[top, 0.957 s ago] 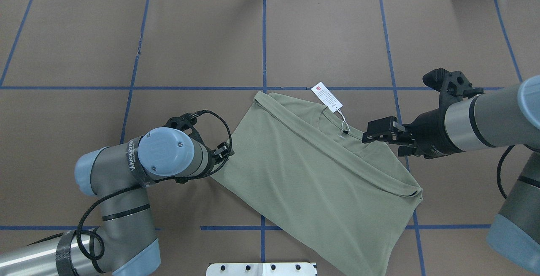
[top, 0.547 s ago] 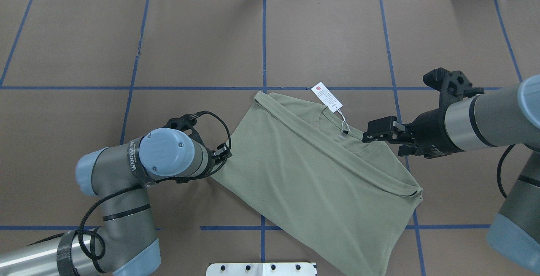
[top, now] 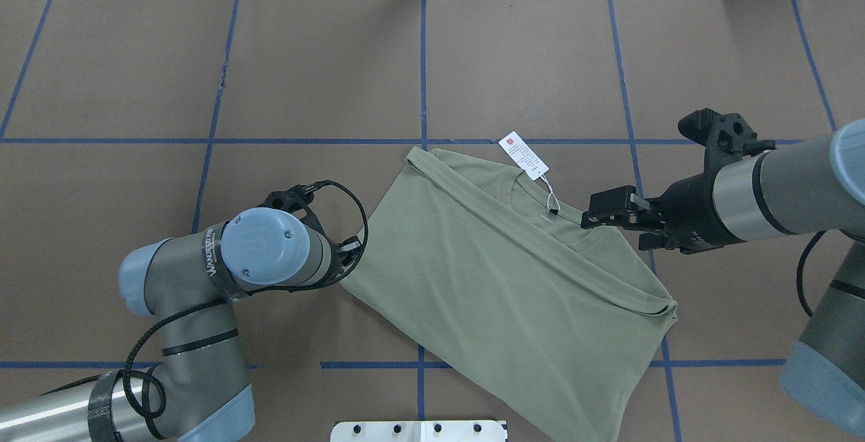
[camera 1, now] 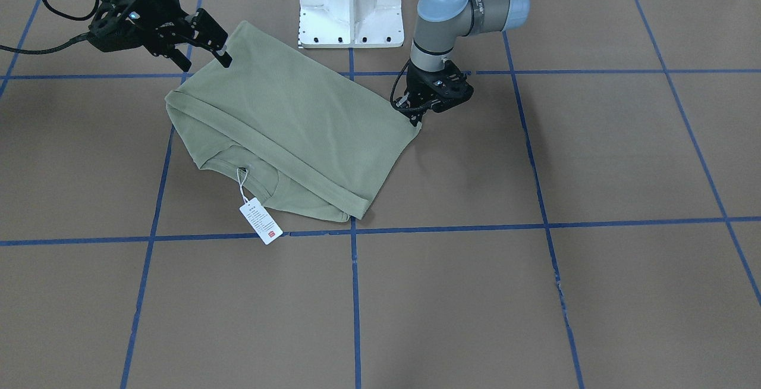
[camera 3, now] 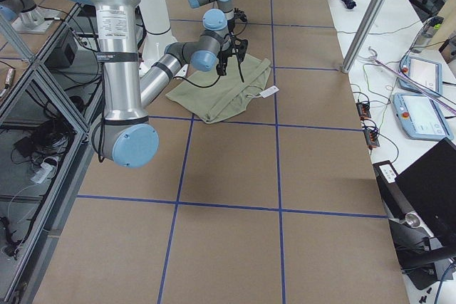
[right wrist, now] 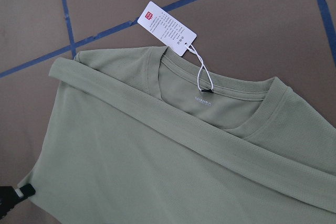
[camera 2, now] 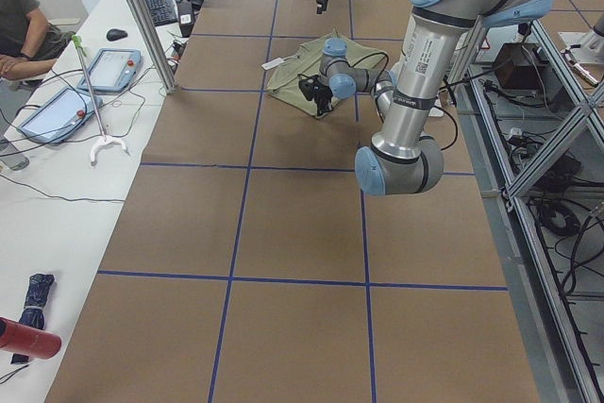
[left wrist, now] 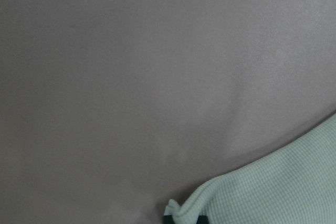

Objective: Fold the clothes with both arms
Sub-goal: 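Drag the shirt corner away from the robot with the left gripper, squaring the shirt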

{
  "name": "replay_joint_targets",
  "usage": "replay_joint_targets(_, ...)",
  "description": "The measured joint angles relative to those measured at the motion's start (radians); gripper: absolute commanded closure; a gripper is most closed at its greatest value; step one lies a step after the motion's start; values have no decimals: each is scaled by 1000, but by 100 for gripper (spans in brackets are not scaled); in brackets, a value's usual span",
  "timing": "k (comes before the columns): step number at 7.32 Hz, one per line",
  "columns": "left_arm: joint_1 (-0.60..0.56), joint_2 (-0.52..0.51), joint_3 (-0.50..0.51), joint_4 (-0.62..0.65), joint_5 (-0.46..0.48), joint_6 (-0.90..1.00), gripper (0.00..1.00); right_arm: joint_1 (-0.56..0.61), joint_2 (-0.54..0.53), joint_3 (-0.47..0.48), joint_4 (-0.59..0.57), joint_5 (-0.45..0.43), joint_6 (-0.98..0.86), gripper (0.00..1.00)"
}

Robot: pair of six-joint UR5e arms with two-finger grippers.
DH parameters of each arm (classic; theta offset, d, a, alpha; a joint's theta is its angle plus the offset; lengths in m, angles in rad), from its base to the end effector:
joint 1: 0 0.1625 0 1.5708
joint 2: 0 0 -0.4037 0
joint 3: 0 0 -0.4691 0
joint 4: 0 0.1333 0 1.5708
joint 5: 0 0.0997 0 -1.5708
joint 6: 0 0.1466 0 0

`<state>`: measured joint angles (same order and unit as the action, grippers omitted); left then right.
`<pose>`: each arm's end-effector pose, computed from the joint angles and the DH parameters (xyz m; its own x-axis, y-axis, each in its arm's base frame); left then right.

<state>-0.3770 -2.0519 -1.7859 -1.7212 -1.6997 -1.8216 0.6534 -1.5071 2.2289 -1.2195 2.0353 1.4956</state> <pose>0.6289 -0.3721 0.2412 0.5283 -0.4739 -0.7045 0.4198 0.8670 -0.2684 -0.3881 -0.3823 0.2304 0.3954 0.2181 0.8923 -0.2018 0.9683 -0.1472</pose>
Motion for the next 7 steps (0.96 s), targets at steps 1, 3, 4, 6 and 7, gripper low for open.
replay_joint_targets(1,-20,-9,-7,34,-3,21,100,0,0,0,0,-1,0,0)
replay_joint_targets(3,-116,-23,-2,64,-6,104,100,0,2,0,0,-5,0,0)
replay_joint_targets(4,-177,-30,16,63,-7,161,100,0,2,0,0,-6,0,0)
replay_joint_targets(6,-283,-104,149,-5,-5,255,100,0,4,1,0,-8,0,0)
replay_joint_targets(7,-319,-158,265,-104,-3,290,100,0,7,1,0,-8,1,0)
